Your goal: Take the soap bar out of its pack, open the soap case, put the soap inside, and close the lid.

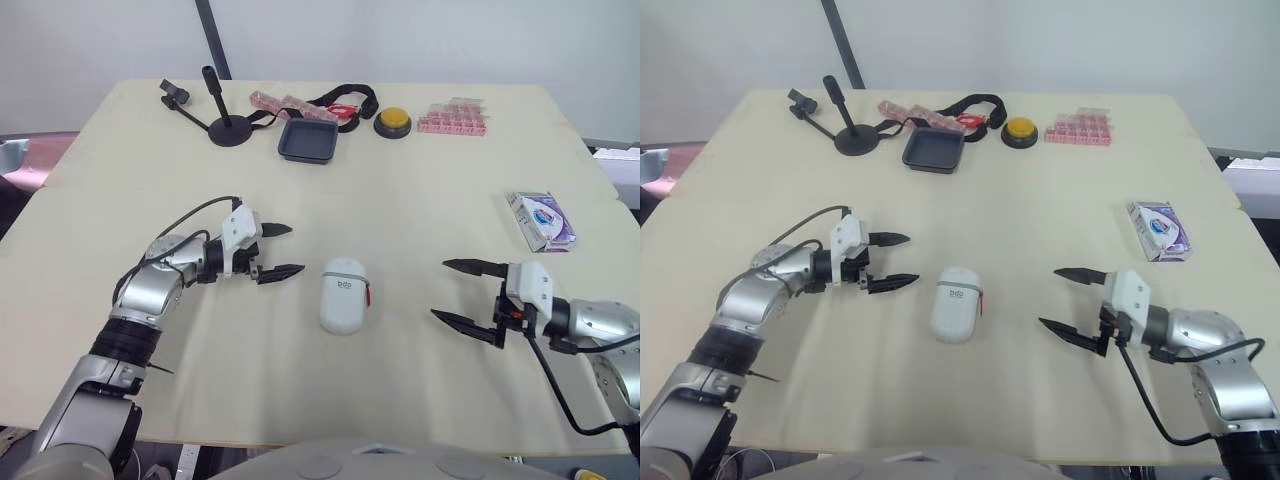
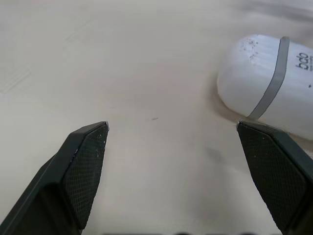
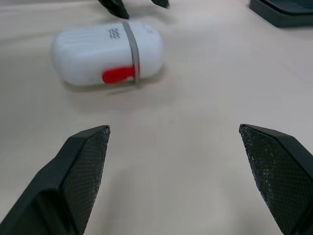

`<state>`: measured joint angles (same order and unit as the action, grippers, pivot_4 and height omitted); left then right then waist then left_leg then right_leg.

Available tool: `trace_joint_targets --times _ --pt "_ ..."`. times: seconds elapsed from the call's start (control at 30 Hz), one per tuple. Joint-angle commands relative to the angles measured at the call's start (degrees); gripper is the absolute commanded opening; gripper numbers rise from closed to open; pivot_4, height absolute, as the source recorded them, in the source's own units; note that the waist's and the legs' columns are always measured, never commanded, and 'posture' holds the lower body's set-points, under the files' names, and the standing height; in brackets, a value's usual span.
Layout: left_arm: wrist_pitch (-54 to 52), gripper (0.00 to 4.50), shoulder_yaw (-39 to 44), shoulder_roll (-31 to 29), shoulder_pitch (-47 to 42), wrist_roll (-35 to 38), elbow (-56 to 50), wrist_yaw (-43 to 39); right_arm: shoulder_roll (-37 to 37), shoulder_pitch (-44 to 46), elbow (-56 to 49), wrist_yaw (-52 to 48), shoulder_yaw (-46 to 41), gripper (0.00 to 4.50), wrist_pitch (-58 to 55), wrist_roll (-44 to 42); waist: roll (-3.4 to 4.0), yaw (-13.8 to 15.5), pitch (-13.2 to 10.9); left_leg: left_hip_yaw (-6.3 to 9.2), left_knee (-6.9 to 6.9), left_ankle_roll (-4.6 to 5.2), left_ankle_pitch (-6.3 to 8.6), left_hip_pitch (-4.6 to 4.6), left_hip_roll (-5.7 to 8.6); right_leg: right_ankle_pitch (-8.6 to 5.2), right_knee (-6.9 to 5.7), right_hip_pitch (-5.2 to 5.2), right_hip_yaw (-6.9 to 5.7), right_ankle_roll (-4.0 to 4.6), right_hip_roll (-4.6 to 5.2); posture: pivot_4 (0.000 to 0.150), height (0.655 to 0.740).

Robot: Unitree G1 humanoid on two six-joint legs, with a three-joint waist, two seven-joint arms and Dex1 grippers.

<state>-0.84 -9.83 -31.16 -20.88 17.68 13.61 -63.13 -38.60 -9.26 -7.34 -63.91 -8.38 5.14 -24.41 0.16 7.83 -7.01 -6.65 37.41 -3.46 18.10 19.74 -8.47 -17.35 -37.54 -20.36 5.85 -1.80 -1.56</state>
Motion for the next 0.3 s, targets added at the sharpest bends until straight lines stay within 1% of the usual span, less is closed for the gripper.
trace_joint_targets --times 0.03,0.17,0.23,0.3 --pt "2.26 4.46 3.17 -0.07 2.0 -0.02 -0.57 1.18 0.11 -1.1 0.15 0.45 -3.74 4.5 2.36 -1.34 -0.02 -0.28 -0.01 -0.05 0.04 0.0 0.0 -0.03 0.01 0.0 -0.04 0.01 0.0 0.0 0.06 0.15 0.74" --pt "1.06 4.46 4.48 -0.84 4.71 0.5 -2.78 1.57 0.02 -2.66 0.89 -0.61 -5.12 4.5 3.8 -1.76 -0.06 -0.5 -0.03 -0.11 0.06 -0.02 -0.09 -0.14 -0.05 0.0 -0.04 0.1 -0.01 0.0 0.17 0.15 0.74" --pt "-1.2 4.46 5.28 -0.95 5.39 0.79 -3.47 2.52 0.06 -3.17 1.3 -1.13 -5.26 4.5 4.43 -1.73 -0.06 -0.56 -0.03 -0.1 0.05 -0.02 -0.09 -0.22 -0.05 0.0 -0.03 0.18 -0.01 0.0 0.17 0.15 0.74" --pt "-1.84 4.46 5.74 -1.37 5.67 -0.19 -3.92 3.64 0.08 -3.27 1.86 -1.47 -5.17 4.5 5.02 -1.67 -0.06 -0.56 -0.03 -0.1 0.05 -0.01 -0.09 -0.21 -0.03 0.0 -0.04 0.18 -0.04 0.0 0.16 0.15 0.74"
